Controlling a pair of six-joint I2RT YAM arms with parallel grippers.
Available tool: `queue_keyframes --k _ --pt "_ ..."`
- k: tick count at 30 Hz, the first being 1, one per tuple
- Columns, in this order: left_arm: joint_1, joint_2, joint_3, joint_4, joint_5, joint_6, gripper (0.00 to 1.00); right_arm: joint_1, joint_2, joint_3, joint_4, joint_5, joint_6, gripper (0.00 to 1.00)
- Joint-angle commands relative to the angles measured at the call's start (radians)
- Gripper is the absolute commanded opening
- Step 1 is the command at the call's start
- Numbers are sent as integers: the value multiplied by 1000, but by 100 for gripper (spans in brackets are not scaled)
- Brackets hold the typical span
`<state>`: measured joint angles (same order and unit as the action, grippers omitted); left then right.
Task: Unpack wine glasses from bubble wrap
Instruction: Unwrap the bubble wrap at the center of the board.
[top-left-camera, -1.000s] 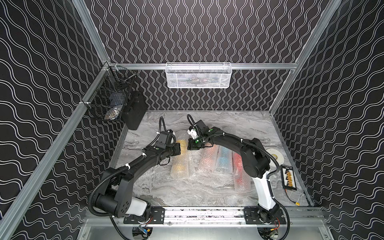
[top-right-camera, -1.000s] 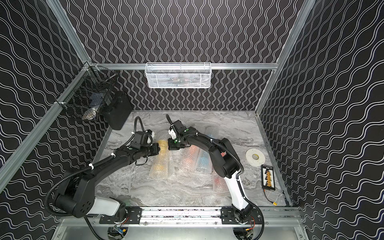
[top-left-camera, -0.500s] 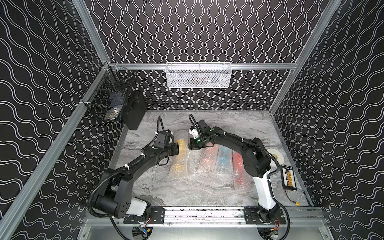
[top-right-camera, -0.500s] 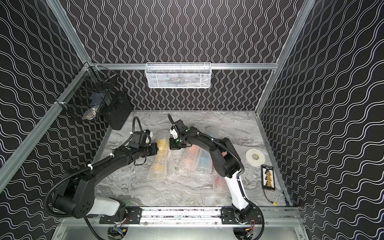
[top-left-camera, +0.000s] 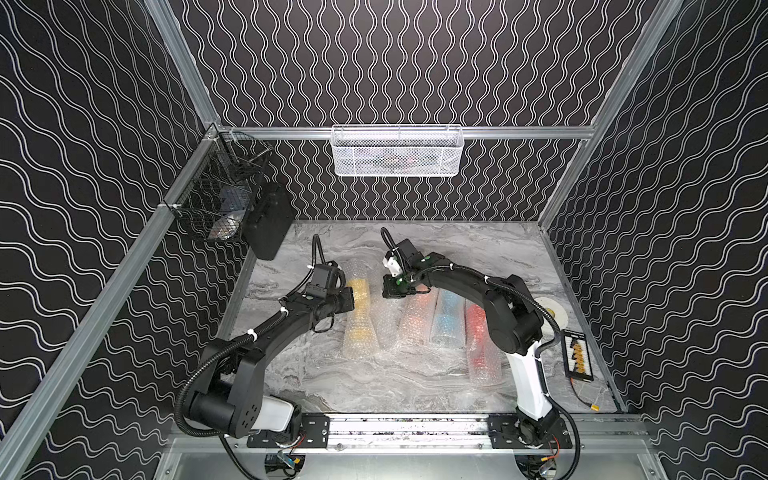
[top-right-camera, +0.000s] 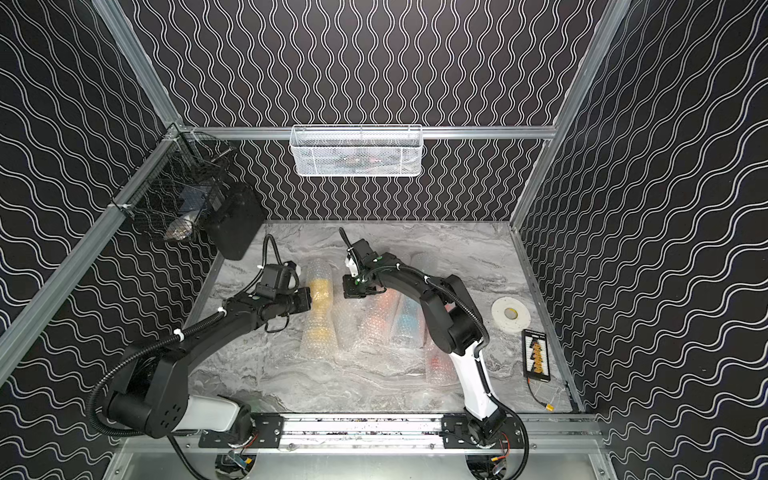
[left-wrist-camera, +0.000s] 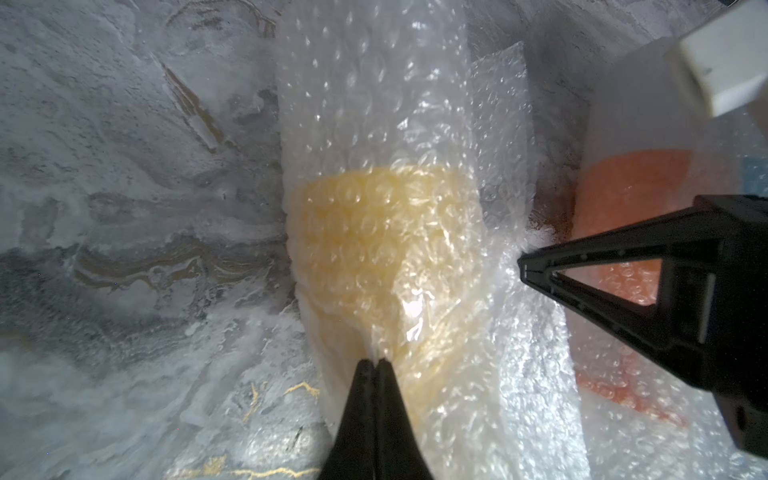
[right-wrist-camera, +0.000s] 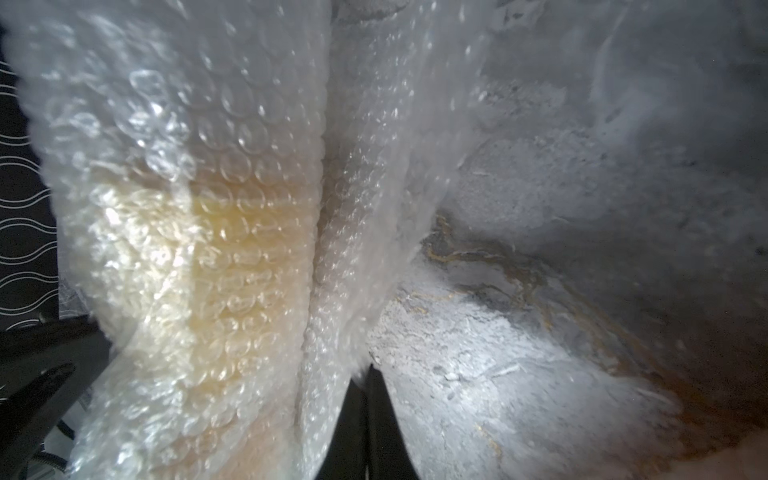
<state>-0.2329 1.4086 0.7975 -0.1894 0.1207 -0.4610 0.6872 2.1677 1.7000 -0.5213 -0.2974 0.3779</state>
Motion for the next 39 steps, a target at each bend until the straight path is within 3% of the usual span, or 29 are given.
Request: queue_keyframes --k 1,6,17,30,39 --pt "3 -3 -4 -7 -4 15 0 0 -17 -5 -8 -9 3 0" --pt "8 2 -1 -7 -3 9 1 1 -29 -10 -2 -27 6 0" --pt "23 -89 -3 -39 -49 1 33 1 -61 -35 6 -45 10 0" --pt "18 -102 40 -82 39 -25 41 0 -85 -63 20 -54 13 0" --pt "-114 -79 105 -247 -127 22 46 1 -89 -70 27 -57 13 0"
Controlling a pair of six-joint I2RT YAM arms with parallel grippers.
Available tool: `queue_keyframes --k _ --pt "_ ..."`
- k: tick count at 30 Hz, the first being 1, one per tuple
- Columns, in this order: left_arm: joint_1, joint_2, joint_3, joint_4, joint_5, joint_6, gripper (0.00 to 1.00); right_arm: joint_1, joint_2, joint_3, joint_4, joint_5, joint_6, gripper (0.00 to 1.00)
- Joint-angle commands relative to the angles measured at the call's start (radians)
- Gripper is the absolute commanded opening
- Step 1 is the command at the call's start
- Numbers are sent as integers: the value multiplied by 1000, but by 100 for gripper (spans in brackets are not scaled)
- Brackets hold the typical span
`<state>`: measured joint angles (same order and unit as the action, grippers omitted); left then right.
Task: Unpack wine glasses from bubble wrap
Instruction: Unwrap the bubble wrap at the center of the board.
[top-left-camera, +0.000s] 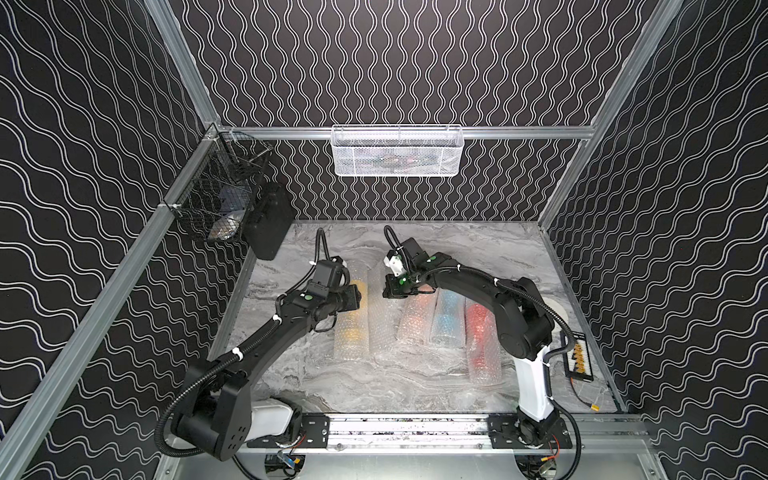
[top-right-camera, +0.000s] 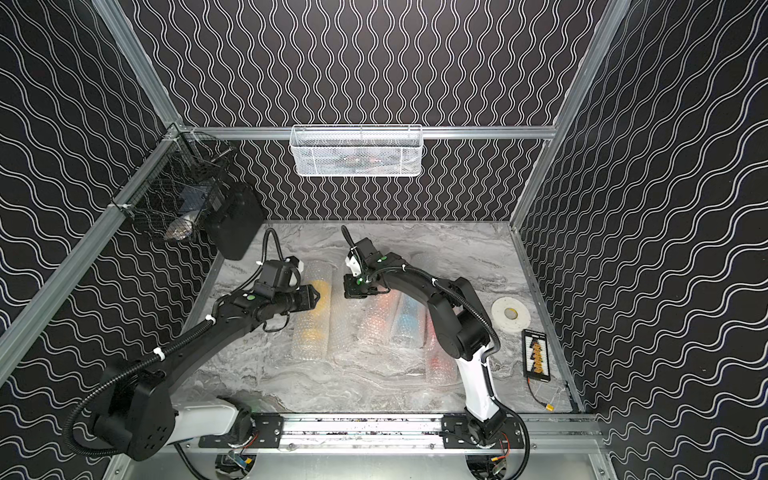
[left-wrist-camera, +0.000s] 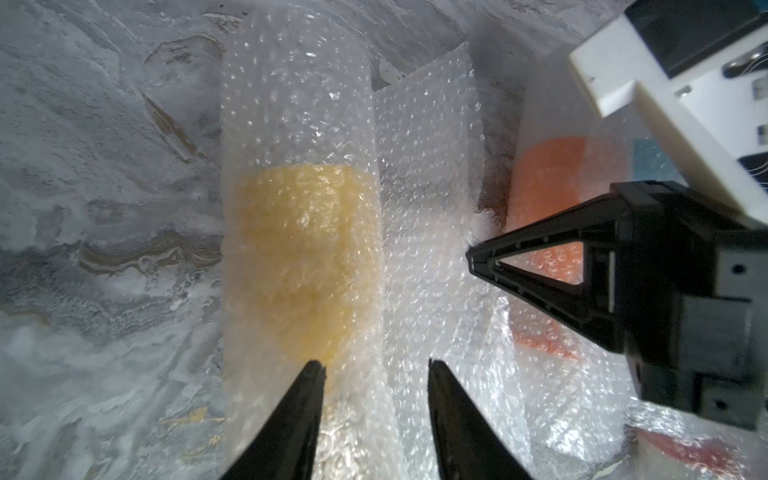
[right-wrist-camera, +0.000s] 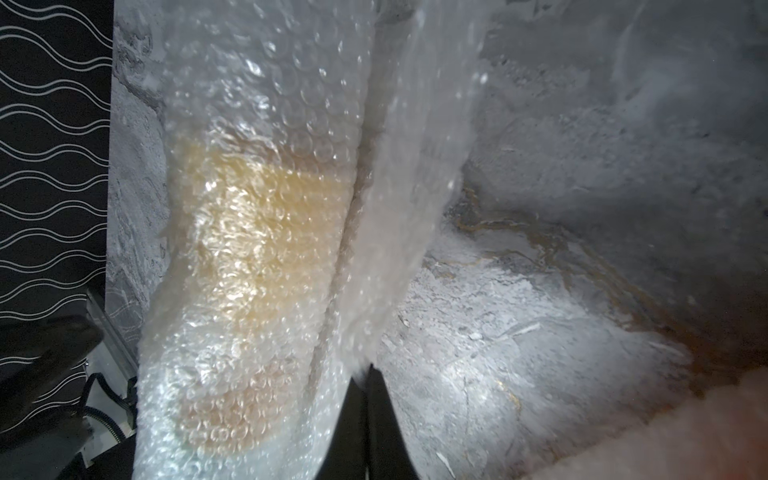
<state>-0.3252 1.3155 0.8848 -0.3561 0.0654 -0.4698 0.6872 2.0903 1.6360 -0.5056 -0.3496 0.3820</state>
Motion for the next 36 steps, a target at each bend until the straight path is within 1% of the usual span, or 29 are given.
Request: queue_keyframes --k 1,4,6,10,12,14,18,22,26,30,36 --pt "-36 22 25 -96 -95 35 46 0 -12 -5 10 -6 8 0" --pt "-70 57 51 -133 -157 50 46 0 -16 -5 11 -8 8 0" --pt "-81 89 69 -149 -179 59 46 0 -17 -5 12 -8 8 0" --pt "-89 143 92 -164 -207 71 41 0 -24 -11 10 -6 5 0" --pt "-89 152 94 -166 -231 77 36 0 -31 -14 10 -2 3 0" --pt "-89 154 97 -174 -247 78 30 0 -38 -19 10 3 1 0" --pt "-89 151 97 -173 -260 73 13 -5 -45 -28 15 -1 1 0" --pt "-87 147 101 -177 -281 75 5 -7 -49 -32 16 -5 0 0" --pt "-85 131 102 -178 -298 68 3 -12 -53 -39 19 -8 1 0" --pt "-61 98 86 -159 -266 54 0 -19 -55 -41 14 -17 0 0" --pt "49 49 51 -124 -145 37 0 -43 -55 -35 -3 -44 -2 0"
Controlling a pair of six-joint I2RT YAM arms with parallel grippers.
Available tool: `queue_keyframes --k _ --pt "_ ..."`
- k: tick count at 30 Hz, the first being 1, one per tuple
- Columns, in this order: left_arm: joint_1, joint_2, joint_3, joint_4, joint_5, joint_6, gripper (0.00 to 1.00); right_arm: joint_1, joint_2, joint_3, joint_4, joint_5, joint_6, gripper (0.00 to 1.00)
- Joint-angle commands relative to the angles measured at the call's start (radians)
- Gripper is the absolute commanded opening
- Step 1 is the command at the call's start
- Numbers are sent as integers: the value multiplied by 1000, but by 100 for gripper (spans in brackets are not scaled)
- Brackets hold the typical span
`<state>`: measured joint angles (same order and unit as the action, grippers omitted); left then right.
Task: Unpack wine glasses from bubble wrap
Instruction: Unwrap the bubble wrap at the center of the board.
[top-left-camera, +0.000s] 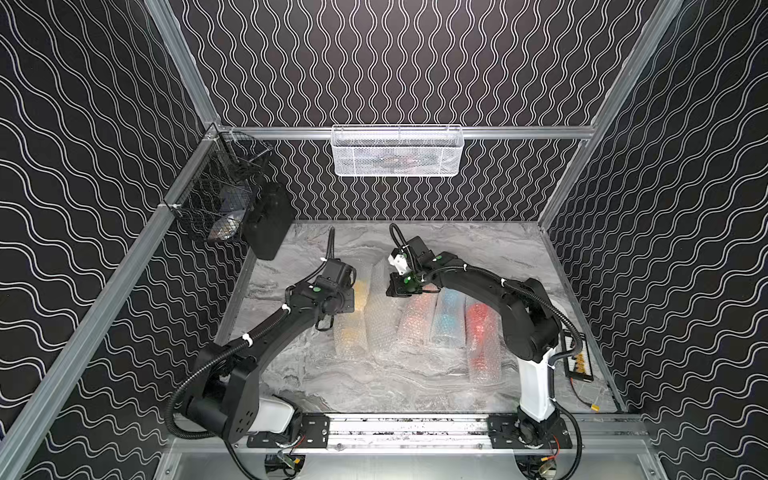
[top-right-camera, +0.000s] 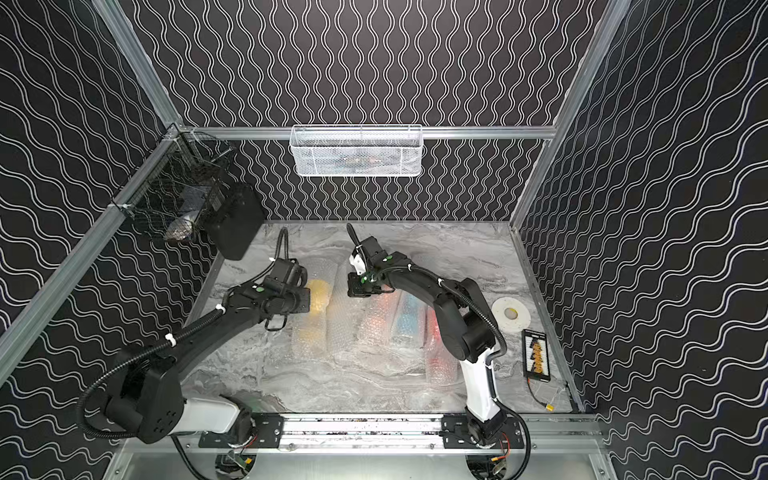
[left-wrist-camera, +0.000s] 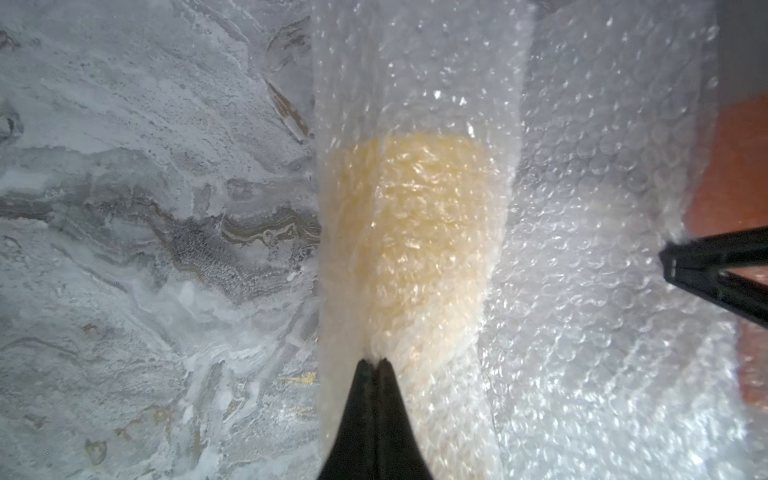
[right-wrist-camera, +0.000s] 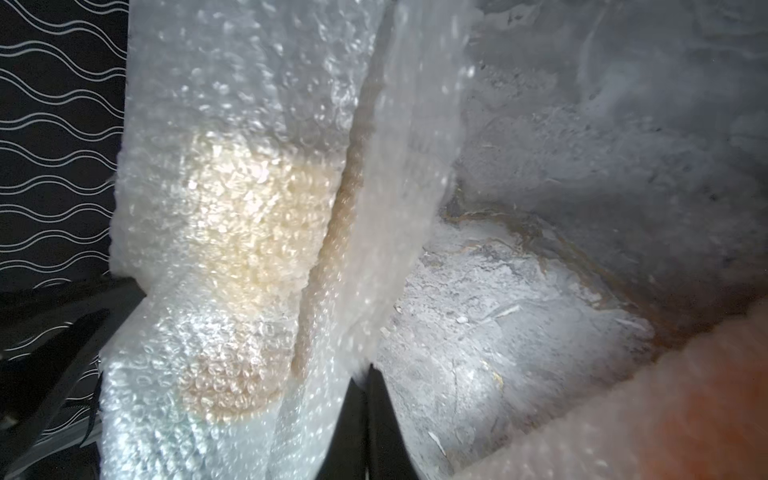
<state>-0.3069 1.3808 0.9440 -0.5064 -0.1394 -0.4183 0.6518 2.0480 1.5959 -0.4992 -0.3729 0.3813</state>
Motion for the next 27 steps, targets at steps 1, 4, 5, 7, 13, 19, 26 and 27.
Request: queue_keyframes --k 1,4,5,7,13,19,26,27 --pt "48 -20 -10 26 69 -16 0 -13 -12 6 -10 -25 -1 0" --pt "84 -21 -10 26 76 -20 0 -27 -4 18 -23 -45 -5 0" --pt "90 -19 -10 28 76 -24 0 -30 0 23 -29 -48 -8 0" --pt "110 -12 -10 31 77 -28 1 -41 6 32 -42 -63 -14 0" --pt "166 39 28 -19 49 -37 24 -56 13 41 -66 -106 -16 0" --pt "212 48 124 -87 55 -28 43 -58 35 62 -96 -137 -27 0" --pt "219 46 214 -122 139 1 50 -61 49 71 -116 -138 -38 0" --pt "218 50 215 -121 160 1 50 -61 48 66 -115 -135 -38 0"
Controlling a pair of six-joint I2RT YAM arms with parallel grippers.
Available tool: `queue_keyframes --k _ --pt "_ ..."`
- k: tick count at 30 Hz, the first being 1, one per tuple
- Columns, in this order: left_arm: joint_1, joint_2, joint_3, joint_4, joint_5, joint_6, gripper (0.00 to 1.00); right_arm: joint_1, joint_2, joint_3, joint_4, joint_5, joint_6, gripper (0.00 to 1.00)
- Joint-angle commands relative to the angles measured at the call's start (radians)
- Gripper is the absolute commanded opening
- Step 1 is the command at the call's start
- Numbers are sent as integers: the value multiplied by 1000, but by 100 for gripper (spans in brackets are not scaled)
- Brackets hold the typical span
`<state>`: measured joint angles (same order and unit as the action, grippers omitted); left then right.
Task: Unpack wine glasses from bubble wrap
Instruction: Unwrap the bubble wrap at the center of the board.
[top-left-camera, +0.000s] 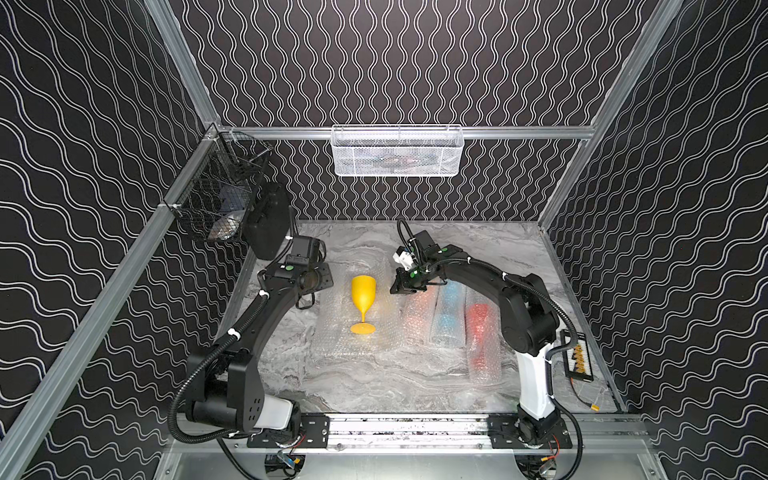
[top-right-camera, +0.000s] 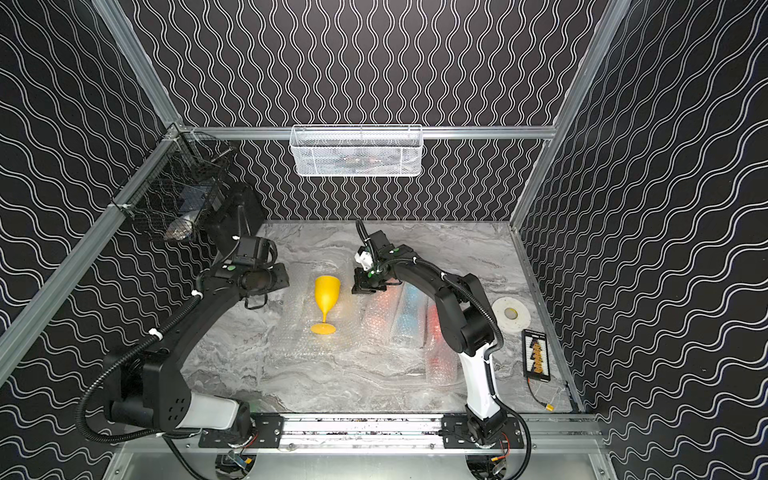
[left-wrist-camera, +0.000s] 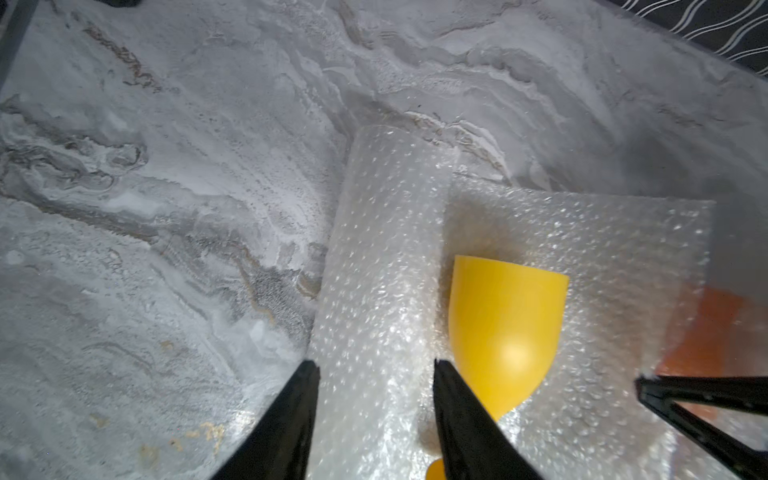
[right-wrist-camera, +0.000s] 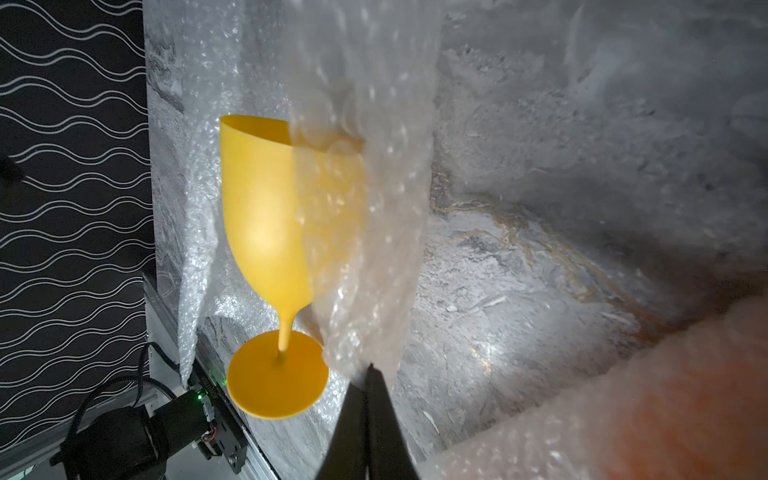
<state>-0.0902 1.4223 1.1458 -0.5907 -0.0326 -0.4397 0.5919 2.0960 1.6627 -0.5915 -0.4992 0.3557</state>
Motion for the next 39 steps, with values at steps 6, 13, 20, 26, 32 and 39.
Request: queue_keyframes --k 6,13,20,26,32,39 --pt "-10 22 7 -41 156 15 51 -12 4 -16 -30 2 -14 0" --pt "-104 64 -30 -96 14 35 55 -15 41 -4 -38 -2 -19 0" --pt "-137 162 -10 -133 -102 52 56 -24 66 23 -49 -25 -22 0" --pt "-190 243 10 -87 -71 21 58 -27 75 20 -44 -45 -21 0" --pt "-224 353 62 -116 -151 21 57 -28 52 11 -42 -44 -21 0" --pt "-216 405 69 -160 -283 25 53 -29 34 -4 -37 -47 -21 0"
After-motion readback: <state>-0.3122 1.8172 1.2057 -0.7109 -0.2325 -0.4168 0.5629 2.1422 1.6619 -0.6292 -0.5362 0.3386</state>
